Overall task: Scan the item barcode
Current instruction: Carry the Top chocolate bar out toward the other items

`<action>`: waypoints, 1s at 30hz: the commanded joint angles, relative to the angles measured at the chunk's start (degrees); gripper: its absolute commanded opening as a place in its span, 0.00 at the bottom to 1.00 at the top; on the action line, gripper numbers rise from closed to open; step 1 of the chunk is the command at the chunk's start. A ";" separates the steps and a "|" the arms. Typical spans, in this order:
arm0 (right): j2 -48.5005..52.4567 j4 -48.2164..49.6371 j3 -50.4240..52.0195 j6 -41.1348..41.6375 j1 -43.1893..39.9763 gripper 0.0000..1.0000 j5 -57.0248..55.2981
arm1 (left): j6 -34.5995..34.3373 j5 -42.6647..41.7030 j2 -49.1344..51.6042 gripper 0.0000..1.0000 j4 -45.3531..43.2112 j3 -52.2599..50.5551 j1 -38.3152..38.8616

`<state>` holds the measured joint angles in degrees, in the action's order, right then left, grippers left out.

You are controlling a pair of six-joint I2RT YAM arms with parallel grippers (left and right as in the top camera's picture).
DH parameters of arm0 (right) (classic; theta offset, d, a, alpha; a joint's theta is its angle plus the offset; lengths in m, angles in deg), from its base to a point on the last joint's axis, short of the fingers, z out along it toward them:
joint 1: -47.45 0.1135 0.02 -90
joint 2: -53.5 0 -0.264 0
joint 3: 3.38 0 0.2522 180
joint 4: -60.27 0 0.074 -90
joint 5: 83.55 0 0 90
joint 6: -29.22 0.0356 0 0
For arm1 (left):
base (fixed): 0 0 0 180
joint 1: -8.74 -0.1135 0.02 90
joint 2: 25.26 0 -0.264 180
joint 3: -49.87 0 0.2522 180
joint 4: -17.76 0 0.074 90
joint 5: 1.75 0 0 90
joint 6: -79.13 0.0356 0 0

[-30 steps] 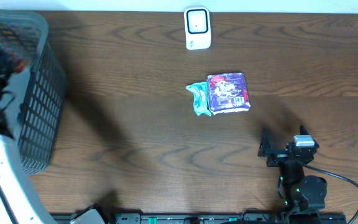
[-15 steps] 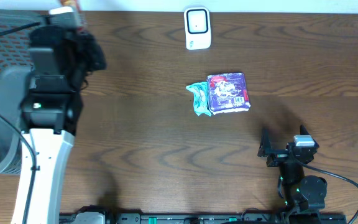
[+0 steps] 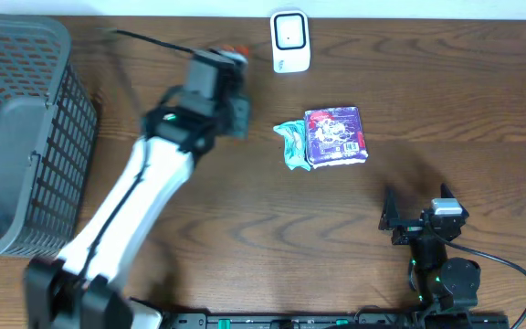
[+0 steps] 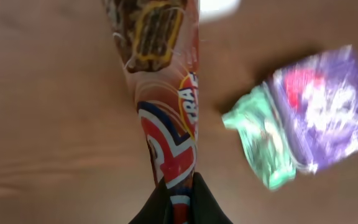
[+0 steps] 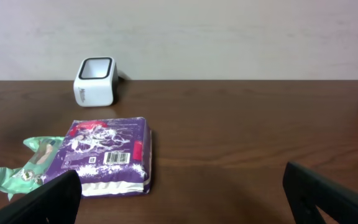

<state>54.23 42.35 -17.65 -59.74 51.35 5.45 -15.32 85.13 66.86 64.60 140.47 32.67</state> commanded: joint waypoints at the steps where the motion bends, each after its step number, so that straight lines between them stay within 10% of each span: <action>1: -0.24 -0.09 0.20 0.59 0.37 0.99 0.07 | -1.53 -1.44 6.25 0.07 0.74 0.46 2.86; 30: -0.24 -0.09 0.20 0.59 0.37 0.99 0.07 | -16.94 -1.42 17.25 0.07 0.33 0.31 7.45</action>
<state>54.23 42.35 -17.65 -59.74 51.35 5.45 -29.94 83.84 84.19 65.15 140.47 40.10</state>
